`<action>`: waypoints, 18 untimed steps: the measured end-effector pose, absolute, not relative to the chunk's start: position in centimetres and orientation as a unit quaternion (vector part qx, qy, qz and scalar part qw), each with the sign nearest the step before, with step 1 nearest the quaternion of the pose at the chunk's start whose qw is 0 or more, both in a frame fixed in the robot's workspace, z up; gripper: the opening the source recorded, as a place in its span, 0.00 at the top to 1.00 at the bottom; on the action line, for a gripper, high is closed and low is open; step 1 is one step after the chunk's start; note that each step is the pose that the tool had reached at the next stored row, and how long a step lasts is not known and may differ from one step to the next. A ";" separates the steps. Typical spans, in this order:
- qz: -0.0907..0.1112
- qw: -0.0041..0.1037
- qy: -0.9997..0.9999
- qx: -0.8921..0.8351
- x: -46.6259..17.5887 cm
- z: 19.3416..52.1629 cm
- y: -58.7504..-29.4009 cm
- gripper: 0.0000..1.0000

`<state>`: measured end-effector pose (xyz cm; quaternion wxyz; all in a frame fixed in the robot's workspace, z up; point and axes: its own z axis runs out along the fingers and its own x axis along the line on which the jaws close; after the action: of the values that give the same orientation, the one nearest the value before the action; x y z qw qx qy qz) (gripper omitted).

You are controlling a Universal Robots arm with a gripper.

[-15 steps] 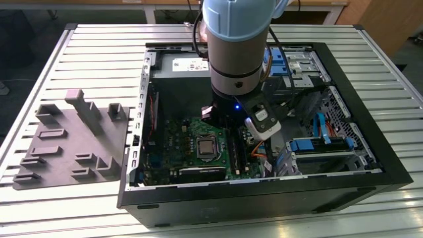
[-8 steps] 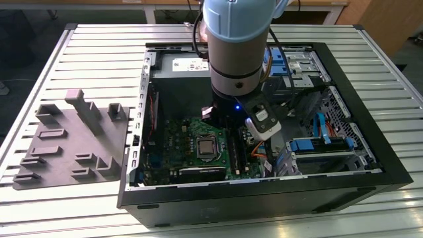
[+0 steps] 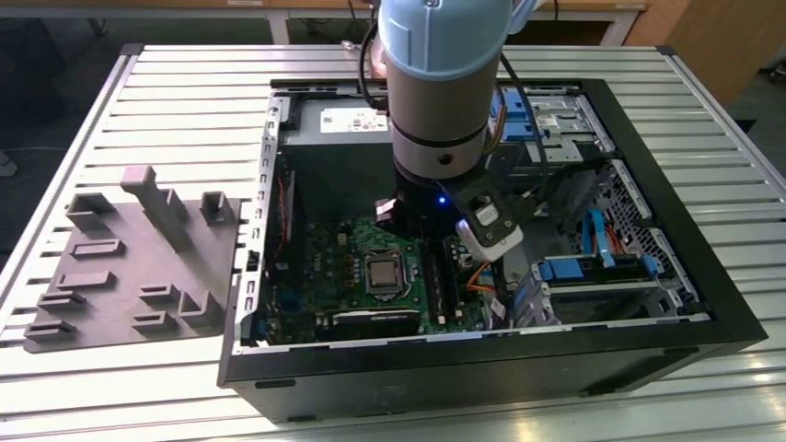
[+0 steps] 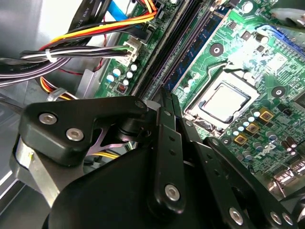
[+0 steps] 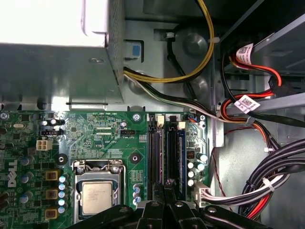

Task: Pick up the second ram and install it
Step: 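Insert the second ram into the second slot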

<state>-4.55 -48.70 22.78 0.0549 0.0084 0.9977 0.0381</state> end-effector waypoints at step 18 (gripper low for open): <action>0.038 0.055 0.998 0.008 -4.6 22.5 -48.7 0.88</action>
<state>-4.55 -48.70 22.53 0.0549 0.0084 0.9977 0.0382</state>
